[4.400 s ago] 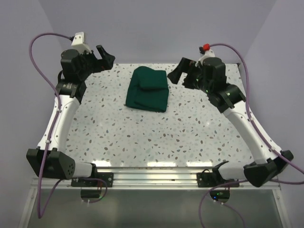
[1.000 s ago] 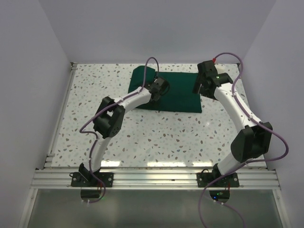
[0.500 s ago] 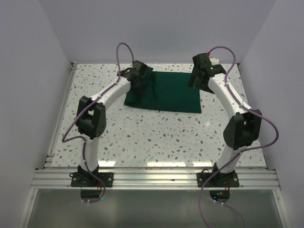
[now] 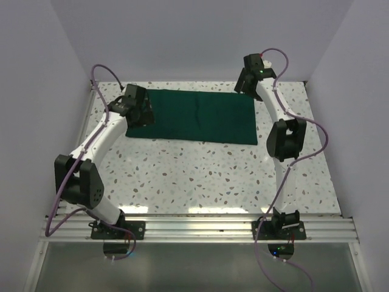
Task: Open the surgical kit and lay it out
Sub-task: Open the surgical kit at the center of the board.
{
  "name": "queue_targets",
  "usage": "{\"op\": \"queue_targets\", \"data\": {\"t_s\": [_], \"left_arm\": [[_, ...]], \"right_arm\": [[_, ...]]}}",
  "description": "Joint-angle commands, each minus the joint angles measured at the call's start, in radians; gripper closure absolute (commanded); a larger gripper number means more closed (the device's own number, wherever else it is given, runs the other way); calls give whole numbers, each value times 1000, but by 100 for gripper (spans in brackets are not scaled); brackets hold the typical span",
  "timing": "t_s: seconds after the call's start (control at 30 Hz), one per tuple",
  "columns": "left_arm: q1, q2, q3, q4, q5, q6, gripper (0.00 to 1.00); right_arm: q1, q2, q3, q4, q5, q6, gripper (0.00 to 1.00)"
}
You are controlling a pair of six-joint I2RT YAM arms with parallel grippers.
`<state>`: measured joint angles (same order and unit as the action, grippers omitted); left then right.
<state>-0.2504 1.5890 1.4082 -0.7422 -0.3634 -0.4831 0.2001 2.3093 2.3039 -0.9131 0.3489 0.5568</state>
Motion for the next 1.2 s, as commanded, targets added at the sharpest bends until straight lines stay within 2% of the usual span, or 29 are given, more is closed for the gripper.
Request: {"op": "queue_targets", "data": {"t_s": [0.0, 0.13, 0.27, 0.4, 0.63, 0.77, 0.8, 0.97, 1.03, 1.13, 1.17], "left_arm": [[0, -67, -112, -83, 49, -58, 0], [-1, -214, -238, -95, 70, -110, 0], [-1, -320, -340, -134, 72, -143, 0], [-1, -406, -394, -161, 46, -158, 0], [-1, -422, -414, -183, 20, -160, 0], [-1, -405, -410, -180, 17, -150, 0], [-1, -397, -408, -178, 15, -149, 0], [-1, -371, -399, -164, 20, -132, 0], [-1, -360, -393, -164, 20, -127, 0], [-1, -360, -388, -169, 17, -121, 0], [-1, -360, -384, -175, 11, -120, 0]], "right_arm": [[-59, 65, 78, 118, -39, 15, 15], [-91, 149, 106, 250, -57, 51, 23], [-91, 271, 233, 260, -28, 29, 26], [-93, 321, 206, 318, 2, 22, 37], [-94, 381, 241, 335, 13, 12, 57], [-96, 384, 230, 341, 30, 2, 62], [-94, 386, 229, 341, 30, 2, 68], [-103, 391, 213, 333, 15, -5, 82], [-105, 391, 204, 333, 9, -9, 91], [-107, 391, 198, 330, -4, -11, 100], [-108, 389, 195, 329, -4, -12, 100]]}}
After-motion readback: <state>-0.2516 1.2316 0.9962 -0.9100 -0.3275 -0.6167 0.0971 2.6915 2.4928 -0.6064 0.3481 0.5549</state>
